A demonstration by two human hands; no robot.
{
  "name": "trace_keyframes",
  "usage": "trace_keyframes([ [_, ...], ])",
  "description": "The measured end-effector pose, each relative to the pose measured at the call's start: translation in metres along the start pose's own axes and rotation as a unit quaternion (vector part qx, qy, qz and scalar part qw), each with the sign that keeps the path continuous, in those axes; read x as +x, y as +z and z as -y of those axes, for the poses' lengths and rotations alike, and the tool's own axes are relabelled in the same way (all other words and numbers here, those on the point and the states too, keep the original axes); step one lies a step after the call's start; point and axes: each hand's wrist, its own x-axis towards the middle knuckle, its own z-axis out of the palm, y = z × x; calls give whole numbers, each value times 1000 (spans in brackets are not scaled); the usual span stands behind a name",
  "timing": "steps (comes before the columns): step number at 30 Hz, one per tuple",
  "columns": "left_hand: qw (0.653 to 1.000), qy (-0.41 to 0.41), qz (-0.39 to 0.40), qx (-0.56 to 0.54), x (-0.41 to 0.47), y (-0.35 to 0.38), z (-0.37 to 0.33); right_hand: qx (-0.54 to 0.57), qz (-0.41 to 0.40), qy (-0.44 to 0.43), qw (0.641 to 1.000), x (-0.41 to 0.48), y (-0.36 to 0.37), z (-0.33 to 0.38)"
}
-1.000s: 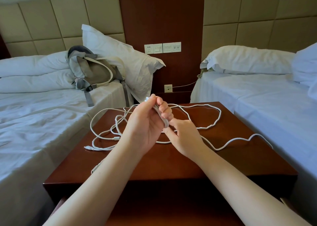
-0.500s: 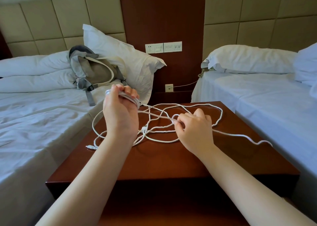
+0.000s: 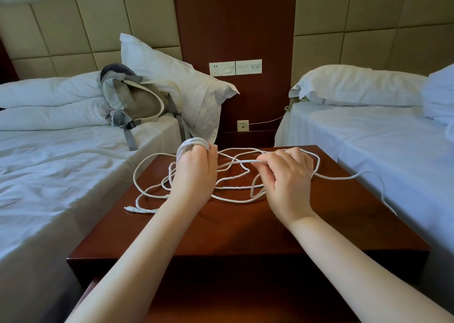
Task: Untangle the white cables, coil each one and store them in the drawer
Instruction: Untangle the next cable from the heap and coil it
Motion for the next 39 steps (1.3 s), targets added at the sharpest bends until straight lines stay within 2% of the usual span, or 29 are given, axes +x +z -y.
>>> trace_keyframes([
  [2,998,5,41,38,-3,3,-3,1,-16,13,1000,2,-2,-4],
  [7,983,-34,173,-52,-3,9,0,39,18,38,998,2,-2,-8],
  [13,932,-110,290,-190,-9,9,-3,125,76,94,985,4,-2,-9],
  [18,816,-125,486,-287,-10,-4,-15,108,107,132,980,4,-2,-12],
  [21,748,-105,553,-352,-10,-10,-16,71,130,151,977,4,-1,-11],
  [24,670,-105,598,-428,-11,-12,-17,49,124,132,982,3,0,-7],
  [27,598,-98,597,-526,-10,-12,-18,9,110,93,990,3,-1,-4],
  [30,540,-75,550,-633,-9,-10,-21,-30,107,33,993,2,0,1],
  [34,510,-78,465,-719,-7,-8,-26,14,184,1,983,-1,5,9],
  [35,493,-93,447,-741,-6,-7,-25,34,199,3,979,-2,4,10],
  [37,436,-128,415,-788,-2,-7,-23,71,232,0,970,-4,0,13],
  [39,412,-175,355,-821,-1,-9,-24,99,300,11,949,-6,-1,16],
])
